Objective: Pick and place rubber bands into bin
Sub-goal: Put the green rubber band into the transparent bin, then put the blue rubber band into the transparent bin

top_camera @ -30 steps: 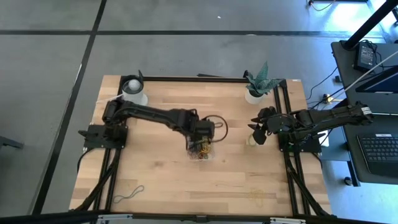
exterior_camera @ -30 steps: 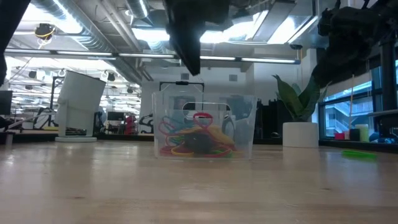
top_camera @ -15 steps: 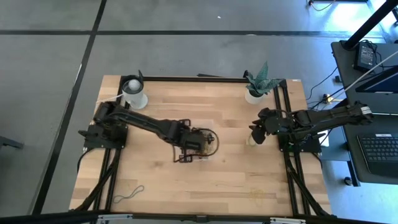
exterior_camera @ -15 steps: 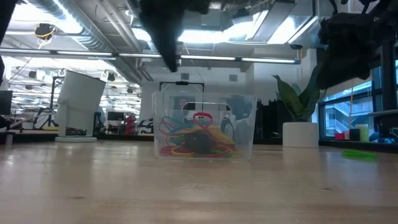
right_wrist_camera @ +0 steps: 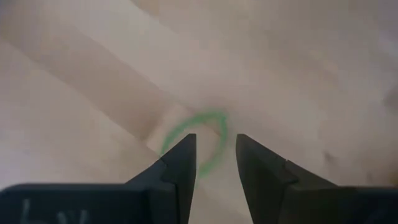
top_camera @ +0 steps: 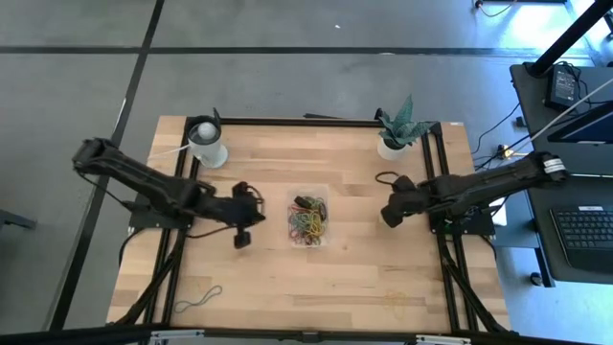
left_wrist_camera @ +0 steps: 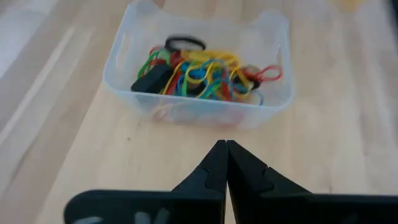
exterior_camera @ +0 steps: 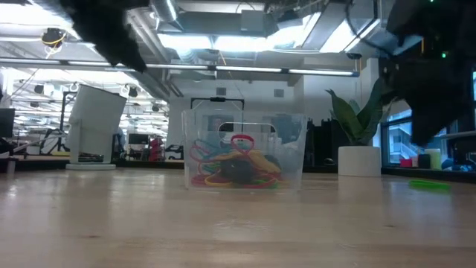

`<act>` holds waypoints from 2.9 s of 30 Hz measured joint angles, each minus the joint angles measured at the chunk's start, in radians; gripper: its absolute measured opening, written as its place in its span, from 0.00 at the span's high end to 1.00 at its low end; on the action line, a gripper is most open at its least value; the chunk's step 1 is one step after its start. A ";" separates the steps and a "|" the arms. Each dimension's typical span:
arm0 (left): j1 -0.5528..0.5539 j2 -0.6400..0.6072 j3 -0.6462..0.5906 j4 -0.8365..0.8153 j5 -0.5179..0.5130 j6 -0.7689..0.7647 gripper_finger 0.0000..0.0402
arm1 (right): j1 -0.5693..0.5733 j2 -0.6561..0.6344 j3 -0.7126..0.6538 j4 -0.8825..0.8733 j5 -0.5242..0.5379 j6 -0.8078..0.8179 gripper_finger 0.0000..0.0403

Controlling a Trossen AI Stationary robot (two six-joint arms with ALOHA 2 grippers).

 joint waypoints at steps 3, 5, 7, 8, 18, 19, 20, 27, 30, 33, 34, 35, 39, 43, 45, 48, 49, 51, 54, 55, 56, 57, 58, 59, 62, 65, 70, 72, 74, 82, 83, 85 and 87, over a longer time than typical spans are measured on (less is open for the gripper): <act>-0.006 -0.127 -0.118 0.088 0.000 0.001 1.00 | 0.000 0.081 0.000 -0.020 -0.037 0.068 0.71; -0.006 -0.200 -0.178 0.112 0.000 0.003 1.00 | 0.000 0.133 0.000 -0.017 -0.056 0.105 0.71; -0.006 -0.268 -0.229 0.110 0.000 0.006 1.00 | 0.000 0.183 0.000 0.005 -0.071 0.137 0.71; -0.006 -0.299 -0.251 0.108 0.000 0.016 1.00 | 0.000 0.207 0.000 0.011 -0.078 0.154 0.71; -0.006 -0.524 -0.403 0.104 -0.008 0.083 1.00 | 0.001 0.420 0.005 0.101 -0.110 0.265 0.70; -0.006 -0.545 -0.413 0.101 -0.007 0.086 1.00 | 0.001 0.437 0.007 0.105 -0.113 0.265 0.71; -0.006 -0.564 -0.420 0.097 -0.007 0.095 1.00 | 0.001 0.449 0.011 0.111 -0.113 0.269 0.72; -0.006 -0.720 -0.453 0.102 0.006 0.208 1.00 | 0.016 0.457 0.073 0.072 -0.121 0.338 0.97; -0.006 -0.787 -0.460 0.101 0.022 0.252 1.00 | 0.028 0.427 0.139 0.018 -0.121 0.338 0.98; -0.006 -0.846 -0.471 0.095 0.021 0.283 1.00 | 0.035 0.415 0.225 -0.044 -0.111 0.334 0.99; -0.006 -0.859 -0.475 0.094 0.020 0.296 1.00 | 0.037 0.409 0.267 -0.061 -0.094 0.328 0.99; -0.006 -0.874 -0.480 0.091 0.020 0.309 1.00 | 0.037 0.407 0.307 -0.076 -0.075 0.314 0.99; -0.006 -0.905 -0.508 0.096 0.020 0.344 1.00 | 0.037 0.408 0.480 -0.126 0.037 0.230 1.00; -0.004 -0.918 -0.559 0.127 0.020 0.345 1.00 | 0.033 0.410 0.646 -0.097 0.128 0.098 1.00; 0.002 -0.918 -0.594 0.188 0.024 0.348 1.00 | 0.027 0.420 0.720 -0.072 0.143 0.033 1.00; 0.022 -0.918 -0.657 0.337 0.034 0.382 1.00 | 0.024 0.464 0.824 -0.052 0.146 -0.054 1.00; 0.030 -0.918 -0.679 0.396 0.036 0.393 1.00 | 0.024 0.487 0.856 -0.048 0.146 -0.081 1.00; 0.052 -0.919 -0.718 0.486 0.039 0.403 1.00 | 0.024 0.539 0.917 -0.048 0.143 -0.127 1.00; 0.086 -0.918 -0.757 0.568 0.067 0.398 1.00 | 0.024 0.635 0.999 -0.034 0.109 -0.197 1.00; 0.097 -0.918 -0.756 0.568 0.081 0.391 1.00 | 0.024 0.671 1.022 -0.034 0.095 -0.221 1.00; 0.107 -0.918 -0.756 0.568 0.095 0.390 1.00 | 0.024 0.707 1.044 -0.034 0.080 -0.244 1.00; 0.117 -0.918 -0.756 0.570 0.106 0.388 1.00 | 0.024 0.743 1.065 -0.034 0.063 -0.266 1.00; 0.124 -0.918 -0.756 0.575 0.115 0.386 1.00 | 0.024 0.778 1.084 -0.033 0.048 -0.281 1.00; 0.131 -0.919 -0.756 0.577 0.124 0.383 1.00 | 0.024 0.814 1.099 -0.030 0.034 -0.293 1.00; 0.144 -0.918 -0.756 0.578 0.129 0.365 1.00 | 0.024 0.905 1.123 -0.022 0.000 -0.321 1.00; 0.147 -0.918 -0.756 0.576 0.137 0.359 1.00 | 0.025 0.977 1.127 -0.004 -0.026 -0.318 0.99; 0.147 -0.918 -0.756 0.574 0.178 0.359 1.00 | 0.025 1.056 1.130 0.047 -0.098 -0.315 0.95; 0.147 -0.918 -0.756 0.574 0.184 0.358 1.00 | 0.024 1.074 1.130 0.049 -0.116 -0.312 0.92; 0.147 -0.918 -0.756 0.567 0.184 0.348 1.00 | 0.024 1.077 1.130 0.055 -0.125 -0.312 0.87; 0.147 -0.918 -0.756 0.542 0.176 0.387 1.00 | 0.017 1.057 1.130 0.043 -0.126 -0.290 0.65; 0.147 -0.918 -0.756 0.541 0.176 0.403 1.00 | 0.016 1.050 1.130 0.042 -0.125 -0.290 0.62; 0.147 -0.918 -0.756 0.542 0.176 0.418 1.00 | 0.016 1.029 1.130 0.037 -0.102 -0.295 0.58; 0.147 -0.915 -0.756 0.543 0.176 0.415 1.00 | 0.020 0.999 1.130 0.033 -0.059 -0.312 0.56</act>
